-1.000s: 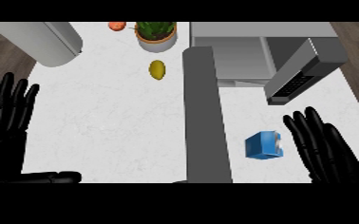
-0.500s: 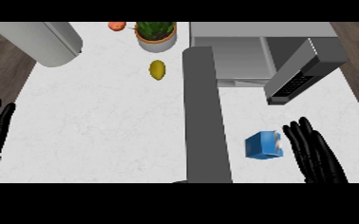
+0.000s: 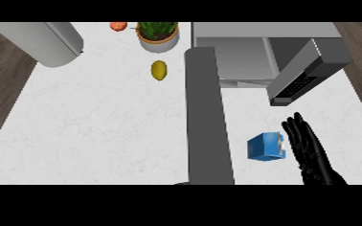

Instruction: Pick up the milk, place it into the microwave and close the microwave

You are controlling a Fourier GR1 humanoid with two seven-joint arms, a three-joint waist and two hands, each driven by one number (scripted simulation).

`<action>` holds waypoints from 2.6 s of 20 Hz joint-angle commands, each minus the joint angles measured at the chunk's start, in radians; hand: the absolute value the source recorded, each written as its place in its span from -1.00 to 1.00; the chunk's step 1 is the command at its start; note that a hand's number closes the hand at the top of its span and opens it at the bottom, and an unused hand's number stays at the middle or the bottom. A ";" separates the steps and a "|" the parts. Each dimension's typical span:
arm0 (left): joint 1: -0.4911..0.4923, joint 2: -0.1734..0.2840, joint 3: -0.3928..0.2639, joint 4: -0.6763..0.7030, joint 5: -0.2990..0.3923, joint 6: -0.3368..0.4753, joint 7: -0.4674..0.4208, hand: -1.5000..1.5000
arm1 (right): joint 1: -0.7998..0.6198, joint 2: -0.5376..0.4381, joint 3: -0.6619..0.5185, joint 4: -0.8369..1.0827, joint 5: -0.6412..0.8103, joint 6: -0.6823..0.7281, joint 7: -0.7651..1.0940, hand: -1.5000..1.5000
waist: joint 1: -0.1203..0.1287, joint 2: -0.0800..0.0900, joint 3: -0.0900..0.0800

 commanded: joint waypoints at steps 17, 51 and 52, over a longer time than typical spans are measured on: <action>0.075 -0.044 0.109 -0.048 0.063 -0.122 0.003 -1.00 | -0.069 -0.047 -0.286 0.622 -0.091 0.050 -0.432 -1.00 | 0.003 0.001 0.000; 0.092 -0.102 0.233 -0.158 0.181 -0.213 0.138 -1.00 | -0.530 -0.040 -0.373 1.476 0.061 -0.058 -1.010 1.00 | 0.011 0.001 0.001; 0.067 -0.103 0.218 -0.061 0.127 -0.236 0.049 -1.00 | -0.537 -0.064 -0.387 1.520 0.051 -0.024 -1.060 1.00 | 0.007 0.001 0.000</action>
